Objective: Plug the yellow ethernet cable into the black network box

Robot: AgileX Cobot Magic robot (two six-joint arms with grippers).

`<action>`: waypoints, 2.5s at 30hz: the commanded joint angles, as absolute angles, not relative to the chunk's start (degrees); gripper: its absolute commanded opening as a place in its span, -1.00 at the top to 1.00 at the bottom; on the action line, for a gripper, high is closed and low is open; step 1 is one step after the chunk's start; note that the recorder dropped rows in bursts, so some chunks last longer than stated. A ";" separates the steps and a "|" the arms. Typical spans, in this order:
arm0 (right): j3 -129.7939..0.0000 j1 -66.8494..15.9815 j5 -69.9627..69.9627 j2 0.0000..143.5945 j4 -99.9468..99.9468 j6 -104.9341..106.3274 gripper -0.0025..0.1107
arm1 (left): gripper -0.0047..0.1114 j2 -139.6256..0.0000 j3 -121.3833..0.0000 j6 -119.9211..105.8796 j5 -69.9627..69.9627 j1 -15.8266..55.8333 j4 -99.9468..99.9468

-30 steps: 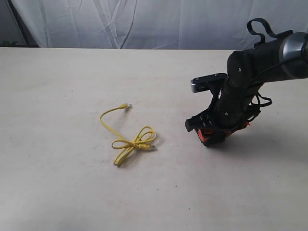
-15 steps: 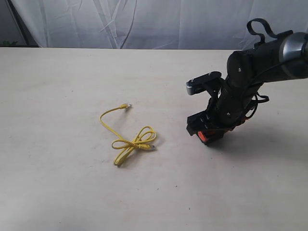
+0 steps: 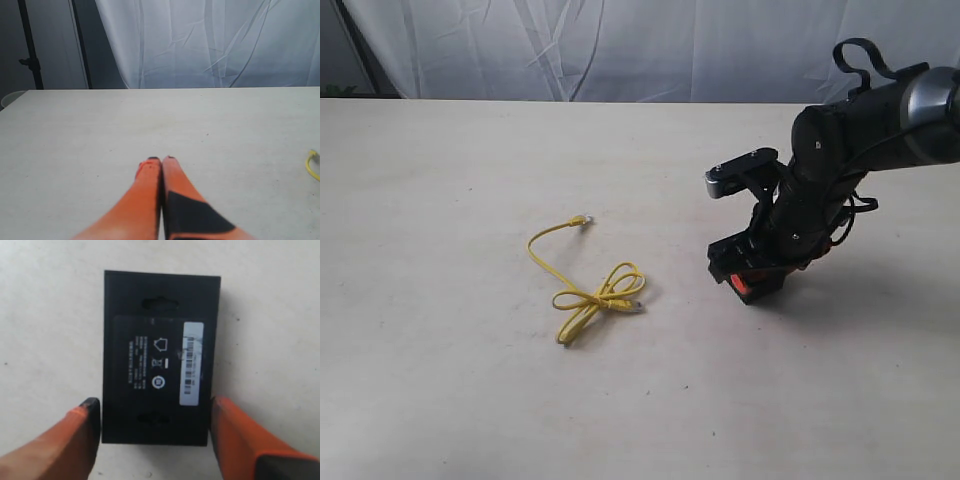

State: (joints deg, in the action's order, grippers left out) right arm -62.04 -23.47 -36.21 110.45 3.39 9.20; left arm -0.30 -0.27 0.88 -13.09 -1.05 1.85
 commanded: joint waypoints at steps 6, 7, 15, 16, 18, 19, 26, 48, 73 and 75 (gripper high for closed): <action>-62.18 -23.34 -37.66 102.78 2.85 8.36 -0.12 | 0.92 0.00 0.00 1.06 -12.41 -1.09 1.75; -62.18 -23.34 -38.07 101.92 2.71 8.36 -0.12 | 0.92 0.00 0.00 1.06 -12.41 -1.09 1.75; -62.18 -23.34 -38.87 100.30 2.04 8.17 0.96 | 0.92 0.00 0.00 1.06 -12.41 -1.09 1.75; -62.18 -22.75 -38.46 100.30 1.93 8.17 0.95 | 0.92 0.00 0.00 1.06 -12.41 -1.09 1.75; -62.18 -19.97 -38.04 100.30 3.52 8.17 0.96 | 0.92 0.00 0.00 1.06 -12.41 -1.09 1.75; -62.18 -18.65 -38.04 100.30 4.92 8.47 0.96 | 0.92 0.00 0.00 1.06 -12.41 -1.09 1.75; -62.18 -9.61 -39.85 103.25 28.28 28.87 0.96 | 0.92 0.00 0.00 1.06 -12.41 -1.09 1.75; -62.07 -9.73 -36.29 105.53 30.06 28.76 0.96 | 0.92 0.00 0.00 1.06 -12.41 -1.09 1.75; -62.07 -9.73 -36.45 105.53 30.06 28.76 0.96 | 0.92 0.00 0.00 1.06 -12.41 -1.09 3.48; -62.07 -9.73 -36.70 105.53 30.06 28.76 0.96 | 0.92 0.00 0.00 1.06 -11.83 -1.09 3.48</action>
State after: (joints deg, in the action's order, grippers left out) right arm -62.04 -10.01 -36.59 105.62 29.77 28.42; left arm -0.30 -0.27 0.88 -13.09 -1.05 3.35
